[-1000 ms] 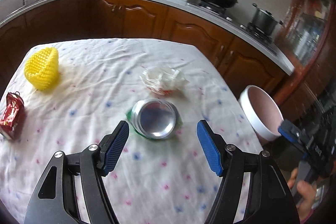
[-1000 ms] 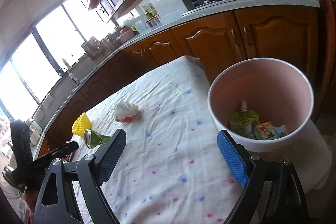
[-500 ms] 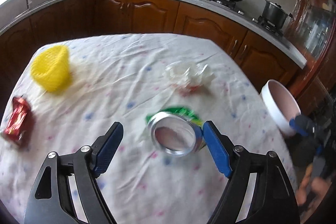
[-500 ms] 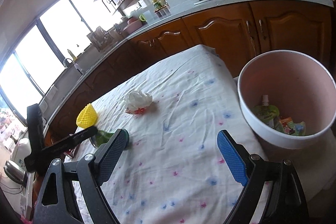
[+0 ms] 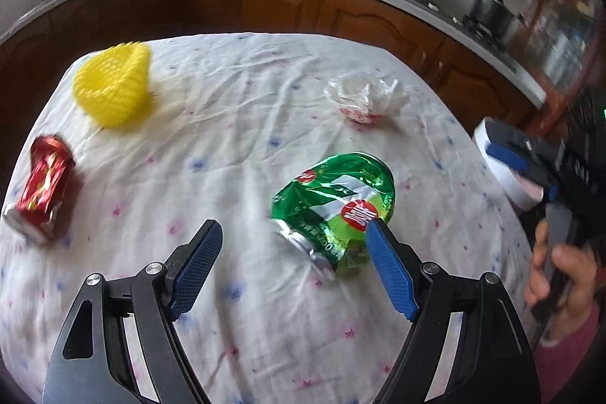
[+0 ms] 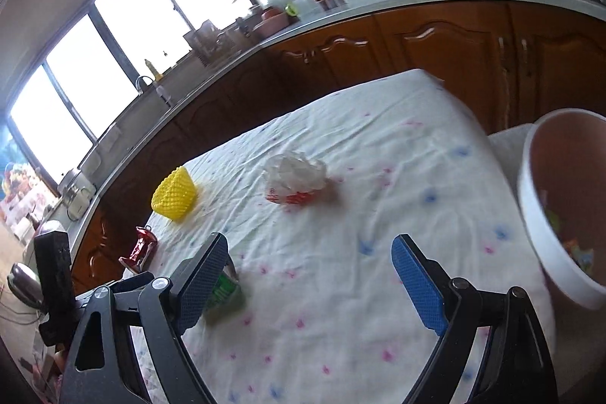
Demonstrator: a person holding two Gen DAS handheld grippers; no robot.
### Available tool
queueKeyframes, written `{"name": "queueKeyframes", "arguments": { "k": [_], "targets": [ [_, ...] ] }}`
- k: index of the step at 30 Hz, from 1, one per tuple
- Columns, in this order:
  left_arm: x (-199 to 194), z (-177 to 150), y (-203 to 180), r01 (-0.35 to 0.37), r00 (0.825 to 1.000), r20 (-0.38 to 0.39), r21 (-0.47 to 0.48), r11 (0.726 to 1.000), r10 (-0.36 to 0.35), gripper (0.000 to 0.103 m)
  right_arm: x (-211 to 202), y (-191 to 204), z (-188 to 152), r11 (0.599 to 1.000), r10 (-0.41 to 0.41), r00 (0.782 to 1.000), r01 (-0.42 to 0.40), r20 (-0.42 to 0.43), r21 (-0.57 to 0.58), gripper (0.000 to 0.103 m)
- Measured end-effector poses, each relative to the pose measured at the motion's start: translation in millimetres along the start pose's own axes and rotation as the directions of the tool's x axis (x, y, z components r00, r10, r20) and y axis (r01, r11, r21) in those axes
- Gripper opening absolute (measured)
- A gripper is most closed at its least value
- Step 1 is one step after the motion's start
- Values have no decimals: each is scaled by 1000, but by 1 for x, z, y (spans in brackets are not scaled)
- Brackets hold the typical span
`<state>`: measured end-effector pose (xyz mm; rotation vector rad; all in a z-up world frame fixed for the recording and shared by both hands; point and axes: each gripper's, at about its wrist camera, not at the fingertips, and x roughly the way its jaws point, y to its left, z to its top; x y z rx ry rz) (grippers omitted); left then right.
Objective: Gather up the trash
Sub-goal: 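Grasp the green soda can with the left tool while the right grasps the white tissue, then carry the green can and white tissue over the white bin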
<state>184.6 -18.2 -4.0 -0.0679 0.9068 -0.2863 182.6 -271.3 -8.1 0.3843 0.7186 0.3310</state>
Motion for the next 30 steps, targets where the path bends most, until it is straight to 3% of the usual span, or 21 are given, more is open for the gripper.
{"name": "queueKeyframes", "arguments": {
  "k": [5, 9, 13, 18, 19, 20, 21, 25, 26, 27, 28, 30],
  "targets": [
    [14, 11, 0, 44, 998, -35, 43, 998, -43, 80, 26, 5, 15, 1000, 14, 1000, -14, -18, -16, 89],
    [15, 14, -15, 81, 996, -40, 152, 985, -76, 80, 52, 9, 26, 999, 3, 999, -4, -40, -40, 89],
    [30, 16, -29, 74, 996, -68, 243, 967, -60, 80, 82, 8, 36, 999, -3, 997, 0, -78, -37, 89],
    [43, 19, -31, 91, 993, -96, 262, 961, -68, 84, 114, 4, 44, 1000, -4, 992, 3, -126, -14, 89],
    [45, 19, -30, 95, 993, -99, 256, 962, -71, 83, 121, 4, 43, 1000, -10, 991, 8, -135, -15, 82],
    [46, 19, -29, 101, 992, -103, 250, 963, -77, 75, 123, 4, 43, 1000, -19, 990, 17, -139, -20, 60],
    [47, 20, -28, 105, 991, -102, 242, 965, -83, 75, 126, 3, 42, 999, -31, 989, 28, -146, -22, 45],
    [42, 20, -22, 110, 993, -73, 214, 971, -96, 73, 115, 3, 39, 999, -40, 993, 36, -111, -33, 32],
    [40, 20, -20, 113, 993, -66, 205, 972, -101, 55, 111, 4, 39, 999, -43, 994, 39, -104, -38, 29],
    [36, 20, -18, 123, 992, -60, 195, 973, -113, 46, 105, 3, 38, 999, -38, 995, 34, -98, -36, 28],
    [30, 22, -15, 142, 990, -43, 179, 974, -137, 28, 99, 2, 36, 999, -30, 995, 27, -91, -30, 27],
    [25, 24, -9, 180, 984, -44, 132, 975, -175, 26, 87, 0, 34, 999, -30, 997, 28, -72, -27, 27]
  ]
}}
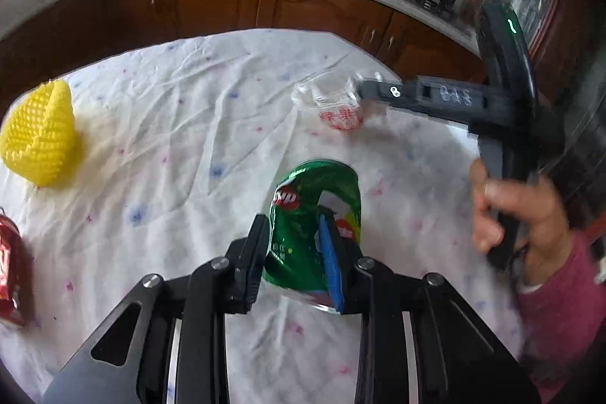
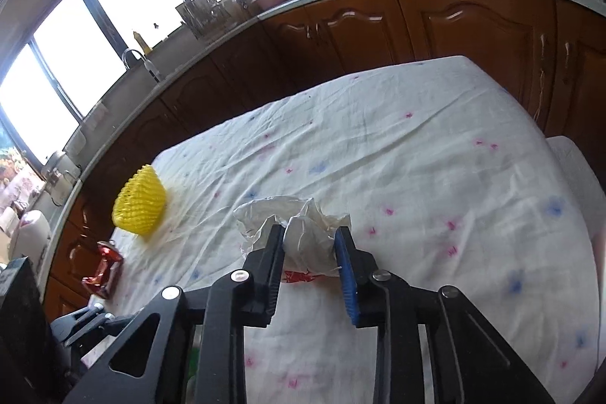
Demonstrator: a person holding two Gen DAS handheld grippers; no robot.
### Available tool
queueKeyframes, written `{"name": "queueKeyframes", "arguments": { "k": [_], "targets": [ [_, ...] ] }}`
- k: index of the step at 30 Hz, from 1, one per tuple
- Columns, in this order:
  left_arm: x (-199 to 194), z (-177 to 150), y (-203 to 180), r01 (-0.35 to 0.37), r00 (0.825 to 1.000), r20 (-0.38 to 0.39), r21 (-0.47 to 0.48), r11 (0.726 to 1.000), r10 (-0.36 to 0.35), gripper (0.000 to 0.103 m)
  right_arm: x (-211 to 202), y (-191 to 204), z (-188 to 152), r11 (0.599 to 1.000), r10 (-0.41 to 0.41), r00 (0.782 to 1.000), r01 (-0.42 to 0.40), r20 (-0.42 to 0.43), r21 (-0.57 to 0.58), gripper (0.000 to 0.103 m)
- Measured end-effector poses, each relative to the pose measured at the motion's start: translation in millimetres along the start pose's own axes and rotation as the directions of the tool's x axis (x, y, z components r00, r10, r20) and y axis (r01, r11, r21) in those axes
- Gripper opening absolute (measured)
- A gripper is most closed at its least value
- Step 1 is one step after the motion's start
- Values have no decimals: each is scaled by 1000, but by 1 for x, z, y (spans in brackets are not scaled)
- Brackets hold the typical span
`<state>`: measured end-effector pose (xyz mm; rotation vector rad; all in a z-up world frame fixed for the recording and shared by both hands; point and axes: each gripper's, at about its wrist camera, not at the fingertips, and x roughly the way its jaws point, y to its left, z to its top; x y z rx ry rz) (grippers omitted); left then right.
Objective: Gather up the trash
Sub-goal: 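Carry the green can and white tissue over the white bin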
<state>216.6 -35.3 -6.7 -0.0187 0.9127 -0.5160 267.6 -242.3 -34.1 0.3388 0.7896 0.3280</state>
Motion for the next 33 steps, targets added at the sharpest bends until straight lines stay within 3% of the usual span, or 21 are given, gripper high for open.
{"name": "queueKeyframes", "arguments": {
  "k": [6, 15, 16, 17, 19, 22, 26, 27, 28, 29, 31, 33],
  "targets": [
    [9, -12, -4, -22, 1000, -2, -8, 1000, 22, 25, -40, -8, -10, 999, 13, 998, -15, 61, 30, 26],
    [-7, -12, -37, 20, 997, 75, -16, 1000, -19, 18, -103, -11, -28, 999, -2, 989, -3, 148, 32, 26],
    [-8, -11, -41, 21, 996, 83, -9, 1000, -20, 13, -112, -12, -30, 1000, -8, 987, 3, 160, 30, 25],
    [-9, -11, -47, 19, 996, 92, 2, 1000, -19, 0, -118, -13, -32, 1000, -12, 986, 7, 168, 30, 25],
    [-13, -8, -59, 16, 995, 103, 24, 1000, -19, 0, -131, -18, -37, 999, -23, 982, 16, 186, 38, 25],
    [-11, -7, -69, 14, 996, 93, 47, 999, -18, 0, -145, -26, -45, 998, -36, 980, 27, 197, 49, 25],
    [-7, -12, -70, 65, 997, 44, 61, 996, -68, 1, -153, -33, -54, 998, -52, 980, 42, 191, 57, 25],
    [-8, -15, -69, 59, 998, 32, 59, 996, -61, 2, -155, -35, -56, 997, -51, 980, 40, 191, 60, 25],
    [-9, -17, -66, 59, 998, 22, 55, 997, -60, 11, -157, -37, -58, 997, -53, 980, 42, 190, 62, 25],
    [-12, -19, -64, 57, 998, 19, 45, 997, -58, 28, -159, -38, -60, 997, -56, 980, 44, 192, 63, 25],
    [-17, -24, -56, 43, 999, 20, 21, 999, -43, 45, -163, -41, -64, 997, -54, 980, 41, 192, 69, 25],
    [-22, -29, -49, 39, 999, 11, 1, 999, -39, 49, -165, -42, -70, 997, -57, 981, 45, 188, 69, 25]
  ]
}}
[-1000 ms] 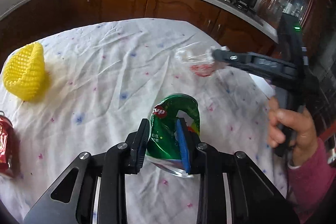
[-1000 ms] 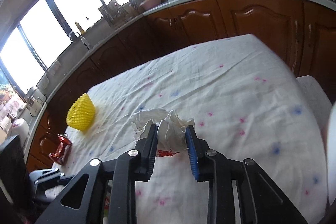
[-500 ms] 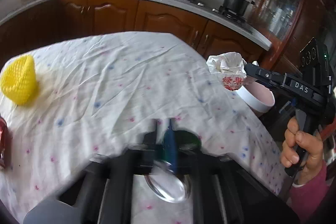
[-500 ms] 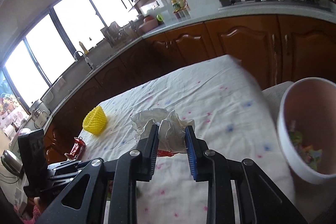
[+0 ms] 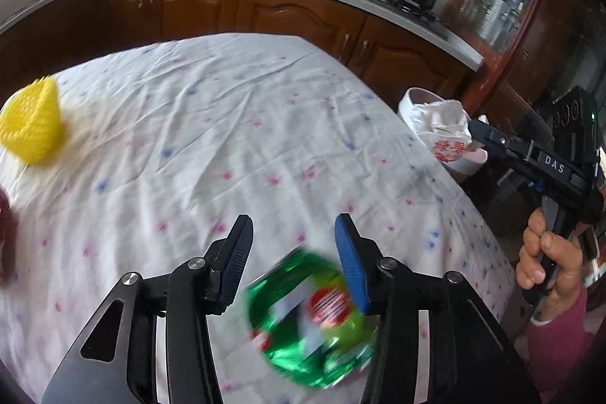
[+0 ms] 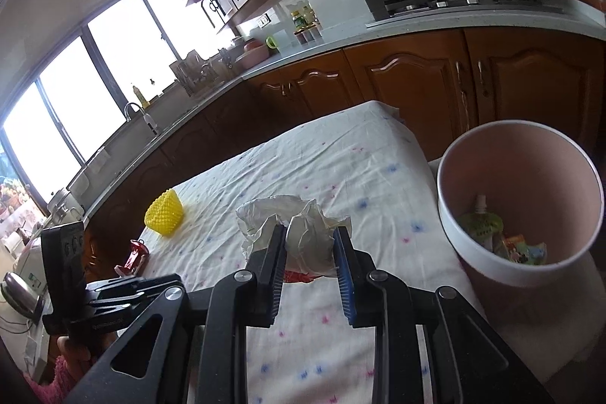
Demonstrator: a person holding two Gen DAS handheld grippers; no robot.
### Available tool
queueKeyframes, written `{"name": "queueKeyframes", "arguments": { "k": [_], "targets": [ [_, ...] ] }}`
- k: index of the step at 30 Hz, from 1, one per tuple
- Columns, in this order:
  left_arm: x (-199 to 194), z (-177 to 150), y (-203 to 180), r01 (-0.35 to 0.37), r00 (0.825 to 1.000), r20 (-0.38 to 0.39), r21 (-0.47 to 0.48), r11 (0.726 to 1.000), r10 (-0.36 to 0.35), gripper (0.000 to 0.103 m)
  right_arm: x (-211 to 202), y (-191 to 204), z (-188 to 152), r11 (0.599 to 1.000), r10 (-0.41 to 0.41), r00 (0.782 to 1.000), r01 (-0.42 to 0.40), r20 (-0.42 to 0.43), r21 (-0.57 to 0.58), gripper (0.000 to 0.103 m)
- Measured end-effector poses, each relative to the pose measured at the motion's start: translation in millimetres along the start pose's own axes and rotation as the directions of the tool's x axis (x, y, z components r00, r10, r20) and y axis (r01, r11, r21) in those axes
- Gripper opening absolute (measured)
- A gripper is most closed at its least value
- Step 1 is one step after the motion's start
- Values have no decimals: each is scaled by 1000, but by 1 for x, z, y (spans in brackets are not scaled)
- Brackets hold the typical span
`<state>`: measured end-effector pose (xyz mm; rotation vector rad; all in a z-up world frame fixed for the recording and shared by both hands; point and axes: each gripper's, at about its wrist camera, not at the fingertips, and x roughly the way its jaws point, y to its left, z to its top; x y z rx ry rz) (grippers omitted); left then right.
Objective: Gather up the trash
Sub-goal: 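Carry the green can and white tissue over the white bin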
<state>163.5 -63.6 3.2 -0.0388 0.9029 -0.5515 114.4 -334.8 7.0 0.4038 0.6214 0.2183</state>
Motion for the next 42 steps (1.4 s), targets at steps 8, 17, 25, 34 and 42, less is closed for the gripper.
{"name": "queueKeyframes", "arguments": {
  "k": [8, 17, 25, 34, 42],
  "targets": [
    [13, -26, 5, -18, 994, -110, -61, 998, 11, 66, 2, -6, -14, 1000, 4, 1000, -3, -27, 29, 25],
    [18, -25, -15, 52, 993, -104, -53, 997, -57, 39, -3, -4, -16, 999, 10, 1000, -9, -20, 32, 25],
    [2, -11, -38, 54, 998, -27, -14, 998, -54, 37, -16, -8, -14, 999, 6, 1000, -7, 11, 47, 25],
    [4, 17, -68, 86, 996, 23, 36, 996, -87, 37, -35, -18, -11, 998, -15, 999, 12, 51, 60, 25],
    [20, 38, -105, 111, 993, 34, 91, 990, -115, 36, -59, -45, -8, 993, -77, 994, 69, 83, 97, 25]
  ]
}}
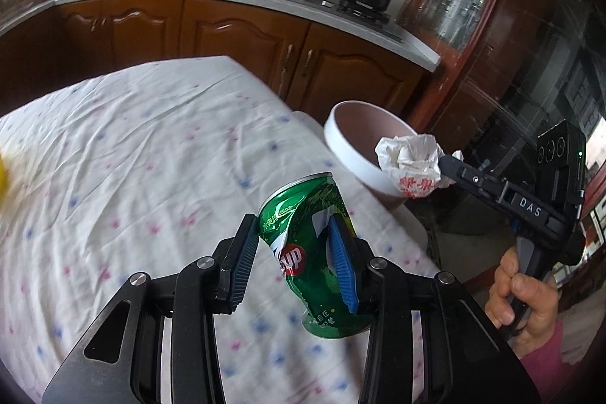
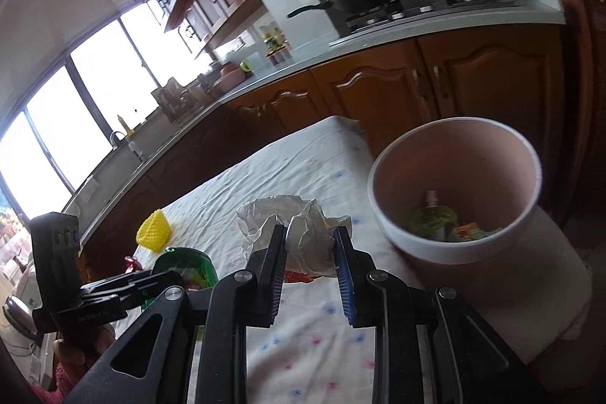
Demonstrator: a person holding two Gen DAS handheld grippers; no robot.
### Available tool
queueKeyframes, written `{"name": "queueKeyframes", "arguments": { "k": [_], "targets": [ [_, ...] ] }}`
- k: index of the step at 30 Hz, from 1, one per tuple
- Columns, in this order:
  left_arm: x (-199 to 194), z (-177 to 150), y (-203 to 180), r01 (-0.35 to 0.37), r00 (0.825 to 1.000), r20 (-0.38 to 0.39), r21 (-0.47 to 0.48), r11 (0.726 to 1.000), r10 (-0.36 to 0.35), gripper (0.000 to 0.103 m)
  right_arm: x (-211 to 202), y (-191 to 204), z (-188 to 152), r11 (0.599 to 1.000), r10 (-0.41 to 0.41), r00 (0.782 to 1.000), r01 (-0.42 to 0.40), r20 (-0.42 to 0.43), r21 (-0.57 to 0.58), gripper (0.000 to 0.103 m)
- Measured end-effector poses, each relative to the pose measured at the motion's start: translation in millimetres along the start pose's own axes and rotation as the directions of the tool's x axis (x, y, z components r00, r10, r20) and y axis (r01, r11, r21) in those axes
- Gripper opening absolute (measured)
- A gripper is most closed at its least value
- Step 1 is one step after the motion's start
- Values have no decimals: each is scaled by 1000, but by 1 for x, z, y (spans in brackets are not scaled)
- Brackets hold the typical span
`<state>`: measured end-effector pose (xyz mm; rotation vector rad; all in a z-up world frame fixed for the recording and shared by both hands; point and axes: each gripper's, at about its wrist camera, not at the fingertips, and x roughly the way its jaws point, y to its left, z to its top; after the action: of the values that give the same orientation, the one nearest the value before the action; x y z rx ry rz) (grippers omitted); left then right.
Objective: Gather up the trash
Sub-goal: 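Carry the green can and white tissue over the white bin, then open both tools to drop the can and tissue into the bin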
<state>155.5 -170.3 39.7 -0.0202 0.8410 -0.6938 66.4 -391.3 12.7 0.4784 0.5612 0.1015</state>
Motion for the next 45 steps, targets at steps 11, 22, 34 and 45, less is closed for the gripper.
{"name": "queueKeyframes", "arguments": {
  "k": [11, 22, 34, 45],
  "targets": [
    [34, 31, -42, 26, 1000, -14, 69, 997, -25, 36, -24, -36, 9, 996, -82, 996, 80, 44, 36, 25],
    [66, 62, -67, 44, 999, -26, 100, 994, -42, 36, -35, -65, 23, 990, -129, 989, 124, 77, 66, 25],
    [106, 96, -93, 42, 998, -62, 153, 987, -33, 36, -26, -89, 44, 981, -186, 981, 183, 55, 59, 25],
    [155, 116, -113, 9, 992, -124, 212, 977, 18, 36, 0, -106, 63, 970, -241, 970, 241, -30, 15, 25]
  ]
}}
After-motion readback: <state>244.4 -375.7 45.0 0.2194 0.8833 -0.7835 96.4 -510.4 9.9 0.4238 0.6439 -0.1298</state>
